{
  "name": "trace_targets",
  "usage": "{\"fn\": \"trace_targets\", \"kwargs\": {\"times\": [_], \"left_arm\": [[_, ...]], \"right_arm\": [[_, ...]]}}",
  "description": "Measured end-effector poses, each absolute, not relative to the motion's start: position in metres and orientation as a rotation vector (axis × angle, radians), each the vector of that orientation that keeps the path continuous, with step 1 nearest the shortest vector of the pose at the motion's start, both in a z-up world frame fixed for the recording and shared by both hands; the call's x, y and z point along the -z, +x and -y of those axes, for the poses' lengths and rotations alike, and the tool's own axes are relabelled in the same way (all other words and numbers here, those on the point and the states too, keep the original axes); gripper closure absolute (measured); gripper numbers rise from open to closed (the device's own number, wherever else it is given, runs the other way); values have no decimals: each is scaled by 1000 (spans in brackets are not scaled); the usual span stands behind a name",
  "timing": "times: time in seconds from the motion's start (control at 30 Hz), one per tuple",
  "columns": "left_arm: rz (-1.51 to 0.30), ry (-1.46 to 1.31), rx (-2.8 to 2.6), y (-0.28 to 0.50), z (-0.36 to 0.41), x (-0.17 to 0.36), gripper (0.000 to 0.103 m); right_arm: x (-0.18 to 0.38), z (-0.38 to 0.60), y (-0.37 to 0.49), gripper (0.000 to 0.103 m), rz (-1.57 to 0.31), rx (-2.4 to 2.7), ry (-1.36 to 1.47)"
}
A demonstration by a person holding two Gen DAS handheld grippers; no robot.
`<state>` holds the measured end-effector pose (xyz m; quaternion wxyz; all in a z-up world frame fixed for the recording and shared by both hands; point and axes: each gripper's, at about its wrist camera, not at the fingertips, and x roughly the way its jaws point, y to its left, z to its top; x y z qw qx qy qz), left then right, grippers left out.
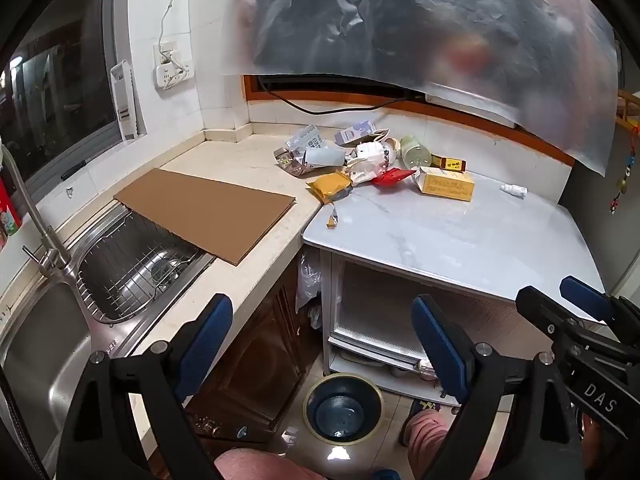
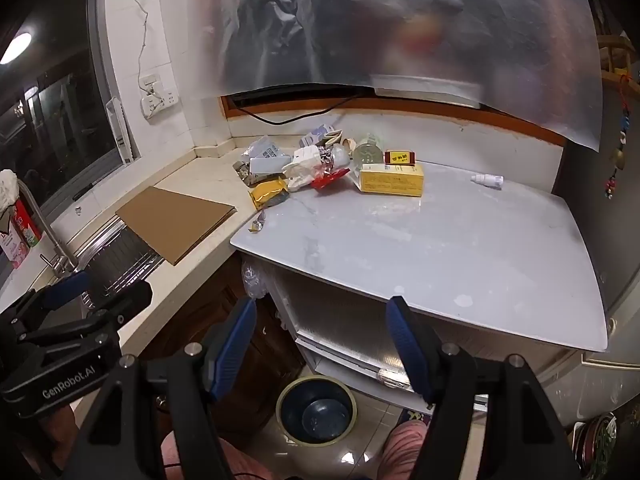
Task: Collect trash
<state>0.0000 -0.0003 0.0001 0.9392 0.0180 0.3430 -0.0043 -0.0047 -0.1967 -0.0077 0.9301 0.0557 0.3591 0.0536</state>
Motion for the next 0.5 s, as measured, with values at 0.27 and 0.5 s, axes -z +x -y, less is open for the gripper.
{"fn": "trace_targets", "kwargs": {"times": [0.27, 0.5], "left_arm": [[-706, 15, 12, 4, -1, 0, 13], [-709, 18, 38, 24, -4, -1, 13]], "right_arm": [[7, 197, 2, 35, -734, -100, 98], [-1, 199, 17, 35, -697, -105, 114]]}}
